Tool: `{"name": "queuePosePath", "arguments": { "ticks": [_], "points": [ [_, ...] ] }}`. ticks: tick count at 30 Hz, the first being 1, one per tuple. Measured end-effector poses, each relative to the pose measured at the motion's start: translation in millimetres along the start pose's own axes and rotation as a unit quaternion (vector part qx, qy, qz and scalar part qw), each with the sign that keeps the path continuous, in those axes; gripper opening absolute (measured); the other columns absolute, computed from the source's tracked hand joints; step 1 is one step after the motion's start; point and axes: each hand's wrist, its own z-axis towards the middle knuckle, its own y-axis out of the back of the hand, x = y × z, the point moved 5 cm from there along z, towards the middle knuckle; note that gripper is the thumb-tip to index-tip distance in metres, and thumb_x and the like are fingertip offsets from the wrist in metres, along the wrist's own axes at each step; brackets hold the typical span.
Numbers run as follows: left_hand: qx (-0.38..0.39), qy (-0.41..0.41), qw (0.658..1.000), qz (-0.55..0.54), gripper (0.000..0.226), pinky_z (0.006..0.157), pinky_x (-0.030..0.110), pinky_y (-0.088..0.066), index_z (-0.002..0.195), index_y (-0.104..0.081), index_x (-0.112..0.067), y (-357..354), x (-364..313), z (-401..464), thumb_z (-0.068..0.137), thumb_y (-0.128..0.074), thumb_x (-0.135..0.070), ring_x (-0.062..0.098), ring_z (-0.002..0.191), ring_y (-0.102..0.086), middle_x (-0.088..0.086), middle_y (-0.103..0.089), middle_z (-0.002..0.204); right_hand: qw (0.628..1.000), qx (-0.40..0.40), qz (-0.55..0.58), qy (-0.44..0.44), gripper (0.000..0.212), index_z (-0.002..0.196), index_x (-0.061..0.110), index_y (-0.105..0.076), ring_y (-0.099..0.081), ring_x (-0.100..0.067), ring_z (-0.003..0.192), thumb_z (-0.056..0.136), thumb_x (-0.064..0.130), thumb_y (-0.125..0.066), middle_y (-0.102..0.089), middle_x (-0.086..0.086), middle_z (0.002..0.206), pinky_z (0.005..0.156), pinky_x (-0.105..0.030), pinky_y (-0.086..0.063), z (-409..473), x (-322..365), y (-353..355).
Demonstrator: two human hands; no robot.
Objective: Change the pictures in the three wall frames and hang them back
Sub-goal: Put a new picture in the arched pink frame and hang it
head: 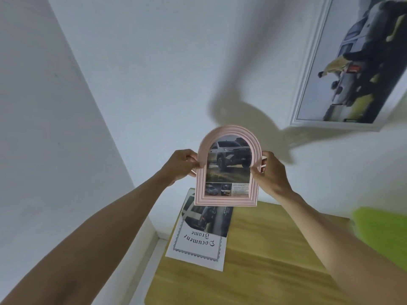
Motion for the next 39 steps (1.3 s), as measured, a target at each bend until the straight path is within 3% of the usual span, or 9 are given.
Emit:
{"name": "queuePosePath", "arguments": {
  "ticks": [6,12,17,21,27,30,33,36,39],
  "points": [
    [0.02,-0.026,0.997,0.072,0.026,0.072,0.032,-0.061,0.105,-0.066,-0.011,-30,14,-18,0.082,-0.077,-0.017,0.019,0.085,-0.068,0.001,-0.069,0.096,0.989,0.078,-0.076,-0.096,0.073,0.15,0.015,-0.028,-0.054,-0.029,0.129,0.09,0.037,-0.065,-0.047,-0.011,0.146,0.106,-0.048,-0.046,-17,-29,-21],
    [-0.013,-0.043,0.992,0.121,0.026,0.08,0.033,-0.057,0.101,-0.067,-0.017,-57,17,-32,0.079,-0.077,-0.025,0.013,0.084,-0.067,-0.008,-0.068,0.089,0.992,0.085,0.027,-0.087,0.048,0.135,0.019,-0.047,-0.067,-0.022,0.101,0.094,0.04,-0.058,-0.065,-0.001,0.118,0.077,-0.027,-0.052,-23,12,-23],
    [-0.03,-0.076,0.988,0.13,0.016,0.078,0.039,-0.057,0.088,-0.066,-0.023,-77,12,-41,0.076,-0.071,-0.033,0.007,0.076,-0.067,-0.012,-0.07,0.078,0.979,0.088,0.13,-0.127,0.019,0.098,0.019,-0.058,-0.072,-0.02,0.082,0.093,0.037,-0.062,-0.069,-0.004,0.097,0.061,-0.028,-0.061,-27,39,-29],
    [-0.027,-0.12,0.978,0.169,0.016,0.078,0.036,-0.054,0.087,-0.063,-0.026,-97,0,-48,0.081,-0.068,-0.04,0.007,0.076,-0.066,-0.013,-0.07,0.079,0.964,0.06,0.191,-0.177,0.022,0.094,0.015,-0.055,-0.074,-0.023,0.078,0.083,0.025,-0.072,-0.069,-0.009,0.099,0.065,-0.038,-0.063,-19,35,-32],
    [-0.008,-0.141,0.977,0.16,0.042,0.084,0.033,-0.054,0.114,-0.068,-0.022,-99,3,-42,0.087,-0.064,-0.054,0.006,0.088,-0.066,-0.009,-0.071,0.108,0.957,0.118,0.19,-0.185,0.034,0.119,0.014,-0.059,-0.073,-0.028,0.084,0.086,0.006,-0.06,-0.069,-0.011,0.105,0.068,-0.042,-0.063,-14,15,-21],
    [-0.065,-0.073,0.982,0.159,0.06,0.095,0.041,-0.051,0.142,-0.046,-0.019,-78,25,-27,0.091,-0.061,-0.047,0.017,0.108,-0.062,0.003,-0.055,0.133,0.944,0.152,0.228,-0.182,0.038,0.123,0.014,-0.062,-0.074,-0.03,0.084,0.088,0.001,-0.06,-0.073,-0.015,0.101,0.068,-0.04,-0.062,-17,2,-13],
    [-0.045,0.003,0.981,0.188,0.081,0.104,0.041,-0.043,0.155,-0.02,-0.018,-64,48,-14,0.091,-0.063,-0.043,0.031,0.127,-0.049,0.014,-0.038,0.146,0.931,0.164,0.268,-0.188,0.042,0.128,0.016,-0.062,-0.074,-0.031,0.086,0.091,-0.003,-0.057,-0.075,-0.015,0.099,0.067,-0.038,-0.059,-19,-13,-7],
    [0.0,0.011,0.991,0.132,0.084,0.099,0.041,-0.048,0.154,-0.023,-0.028,-57,61,-12,0.085,-0.07,-0.044,0.03,0.122,-0.056,0.011,-0.052,0.139,0.918,0.181,0.299,-0.19,0.042,0.129,0.017,-0.062,-0.074,-0.03,0.087,0.094,-0.004,-0.054,-0.076,-0.014,0.099,0.071,-0.038,-0.058,-20,-24,-4],
    [0.002,0.002,1.0,0.017,0.062,0.083,0.048,-0.058,0.134,-0.053,-0.043,-52,68,-17,0.077,-0.078,-0.033,0.02,0.087,-0.072,0.0,-0.073,0.093,0.931,0.158,0.27,-0.188,0.044,0.133,0.021,-0.06,-0.072,-0.03,0.094,0.095,-0.001,-0.052,-0.075,-0.013,0.101,0.081,-0.044,-0.06,-21,-33,-1]
  ]
}}
